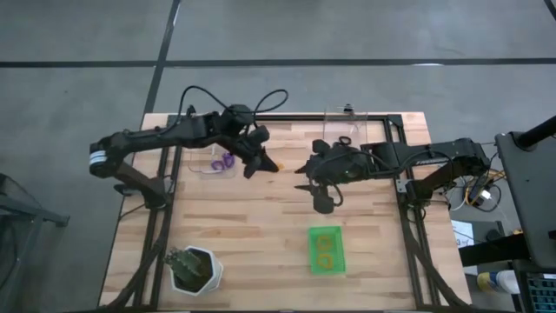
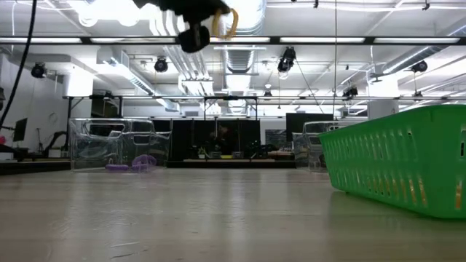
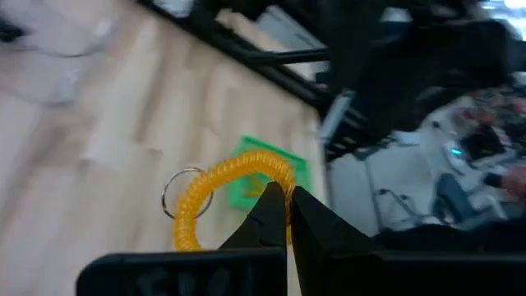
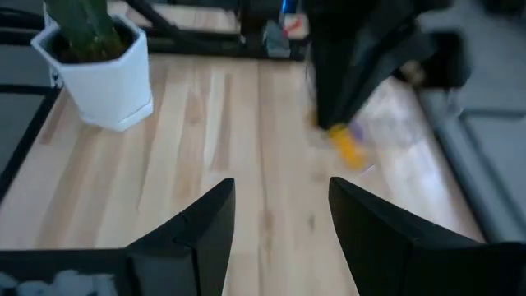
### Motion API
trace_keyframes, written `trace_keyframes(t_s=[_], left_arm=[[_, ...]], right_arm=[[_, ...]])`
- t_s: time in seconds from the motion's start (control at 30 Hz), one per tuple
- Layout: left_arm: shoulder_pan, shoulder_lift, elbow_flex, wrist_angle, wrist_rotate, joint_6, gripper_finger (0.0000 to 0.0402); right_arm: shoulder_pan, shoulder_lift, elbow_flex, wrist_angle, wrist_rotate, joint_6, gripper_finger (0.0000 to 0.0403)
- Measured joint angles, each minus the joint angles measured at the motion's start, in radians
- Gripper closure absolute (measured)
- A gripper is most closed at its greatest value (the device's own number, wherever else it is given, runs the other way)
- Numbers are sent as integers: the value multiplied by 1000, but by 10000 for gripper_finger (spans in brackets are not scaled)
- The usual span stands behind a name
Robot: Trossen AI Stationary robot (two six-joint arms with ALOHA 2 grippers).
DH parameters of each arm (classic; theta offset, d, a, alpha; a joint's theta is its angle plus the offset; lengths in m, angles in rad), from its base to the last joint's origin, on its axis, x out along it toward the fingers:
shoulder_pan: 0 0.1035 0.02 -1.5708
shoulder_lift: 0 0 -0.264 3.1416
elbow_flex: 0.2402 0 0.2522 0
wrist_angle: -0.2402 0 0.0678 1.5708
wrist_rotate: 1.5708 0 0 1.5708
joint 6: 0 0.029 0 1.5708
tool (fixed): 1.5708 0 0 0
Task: Sort spring keychains
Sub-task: Put the yellow spring keychain into the green bin
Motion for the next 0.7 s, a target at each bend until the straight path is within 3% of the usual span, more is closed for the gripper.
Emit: trace_keyframes(t_s=[0.2,0.5,0.7], left_arm=[[-71,-11,0,123,40,-88,401],[-93,-14,0,232,36,-142,401],[-93,-14,0,234,37,-143,401]], right_arm=[[0,0,0,100,18,-103,211],[0,20,0,114,15,-79,214],[0,34,0,115,16,-40,260]])
